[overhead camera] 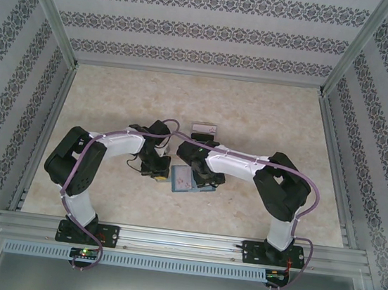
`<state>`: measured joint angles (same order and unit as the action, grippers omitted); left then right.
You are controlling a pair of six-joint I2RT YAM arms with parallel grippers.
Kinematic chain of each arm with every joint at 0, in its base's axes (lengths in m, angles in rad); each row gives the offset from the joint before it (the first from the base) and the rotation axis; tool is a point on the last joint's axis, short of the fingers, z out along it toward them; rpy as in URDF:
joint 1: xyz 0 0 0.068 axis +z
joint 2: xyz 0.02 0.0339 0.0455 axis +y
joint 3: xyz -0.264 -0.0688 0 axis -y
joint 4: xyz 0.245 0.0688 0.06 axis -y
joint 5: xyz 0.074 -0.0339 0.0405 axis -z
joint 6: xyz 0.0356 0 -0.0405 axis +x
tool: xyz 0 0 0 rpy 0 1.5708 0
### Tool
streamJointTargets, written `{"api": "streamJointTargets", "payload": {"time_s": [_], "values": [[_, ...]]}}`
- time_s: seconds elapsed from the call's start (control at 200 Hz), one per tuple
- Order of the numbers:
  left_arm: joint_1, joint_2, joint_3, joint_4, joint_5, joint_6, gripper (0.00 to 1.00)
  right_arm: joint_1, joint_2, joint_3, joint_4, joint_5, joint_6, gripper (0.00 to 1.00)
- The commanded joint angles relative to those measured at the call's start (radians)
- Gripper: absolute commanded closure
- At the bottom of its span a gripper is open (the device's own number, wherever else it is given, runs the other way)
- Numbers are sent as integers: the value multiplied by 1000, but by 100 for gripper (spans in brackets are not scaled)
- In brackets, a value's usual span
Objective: Take the credit cards out of the card holder
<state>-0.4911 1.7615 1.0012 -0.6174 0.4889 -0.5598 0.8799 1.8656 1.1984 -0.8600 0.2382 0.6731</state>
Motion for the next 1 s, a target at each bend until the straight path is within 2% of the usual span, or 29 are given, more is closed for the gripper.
{"api": "streamJointTargets", "payload": {"time_s": [0.0, 0.34, 0.699, 0.869, 0.994], "values": [[-11, 33, 26, -25, -43, 23, 94, -10, -36, -28, -4, -19, -8, 54], [-45, 6, 106, -57, -20, 6, 94, -21, -121, -47, 27, -81, 2, 55], [-89, 17, 120, 0, 22, -47, 95, -60, -195, -87, 144, -226, 11, 66], [-102, 37, 117, 26, 37, -63, 96, -74, -181, -94, 181, -271, 11, 74], [-109, 50, 116, 37, 42, -68, 96, -82, -182, -110, 206, -299, 15, 87]]}}
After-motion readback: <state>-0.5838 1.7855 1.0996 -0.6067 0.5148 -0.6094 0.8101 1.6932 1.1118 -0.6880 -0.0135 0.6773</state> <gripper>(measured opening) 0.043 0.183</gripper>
